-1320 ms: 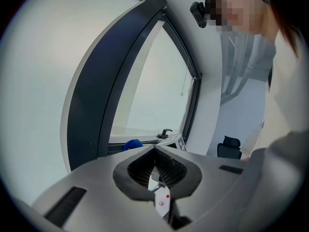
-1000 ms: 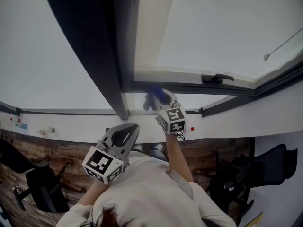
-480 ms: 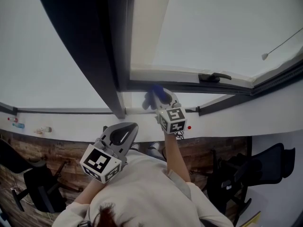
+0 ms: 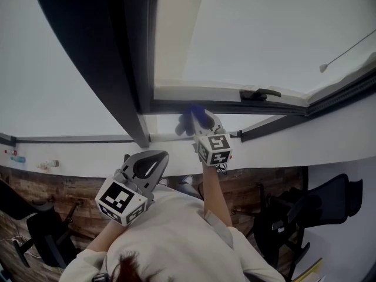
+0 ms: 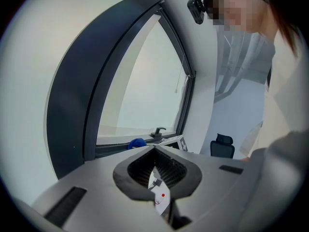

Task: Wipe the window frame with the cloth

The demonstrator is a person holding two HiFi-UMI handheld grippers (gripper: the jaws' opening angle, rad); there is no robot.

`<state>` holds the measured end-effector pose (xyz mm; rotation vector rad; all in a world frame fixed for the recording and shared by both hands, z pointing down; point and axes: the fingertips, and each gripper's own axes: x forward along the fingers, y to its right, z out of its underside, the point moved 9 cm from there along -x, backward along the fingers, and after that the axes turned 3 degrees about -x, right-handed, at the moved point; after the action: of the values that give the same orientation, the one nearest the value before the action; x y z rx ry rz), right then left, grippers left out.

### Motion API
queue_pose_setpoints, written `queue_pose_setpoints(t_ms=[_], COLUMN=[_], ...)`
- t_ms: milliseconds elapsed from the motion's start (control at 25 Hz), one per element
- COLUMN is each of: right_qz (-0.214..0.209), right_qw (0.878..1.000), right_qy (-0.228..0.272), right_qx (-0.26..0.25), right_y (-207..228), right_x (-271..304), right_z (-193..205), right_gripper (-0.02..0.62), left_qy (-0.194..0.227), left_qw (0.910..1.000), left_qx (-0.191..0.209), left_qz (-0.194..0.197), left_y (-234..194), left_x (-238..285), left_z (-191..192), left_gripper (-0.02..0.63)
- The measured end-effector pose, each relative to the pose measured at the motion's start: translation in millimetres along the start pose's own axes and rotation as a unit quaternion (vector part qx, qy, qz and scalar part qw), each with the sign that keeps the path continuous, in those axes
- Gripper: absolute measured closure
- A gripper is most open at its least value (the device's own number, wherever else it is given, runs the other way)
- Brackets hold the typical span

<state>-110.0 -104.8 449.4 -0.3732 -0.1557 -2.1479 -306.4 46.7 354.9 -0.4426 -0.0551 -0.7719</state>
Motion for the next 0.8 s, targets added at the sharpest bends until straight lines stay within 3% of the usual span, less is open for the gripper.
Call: queue_pose_setpoints(t_ms=[480,800], right_qz=[0.036,0.033], right_qw=[0.999,0.999], right_qy=[0.011,0.013], right_qx=[0.020,0.023], right_y=[30,36], right_x=[-16,-19], right_z=[6,8], right_gripper=[0.546,0.546], left_qy=[-0.006,0.000], left_qw=[0.9998,1.0000], left_qx=[-0.005,-0.001], left_qz=[0.017,0.007], left_y=[7,11], left_x=[15,20], left_z=[-1,-3], left_gripper=[0.597,0.597])
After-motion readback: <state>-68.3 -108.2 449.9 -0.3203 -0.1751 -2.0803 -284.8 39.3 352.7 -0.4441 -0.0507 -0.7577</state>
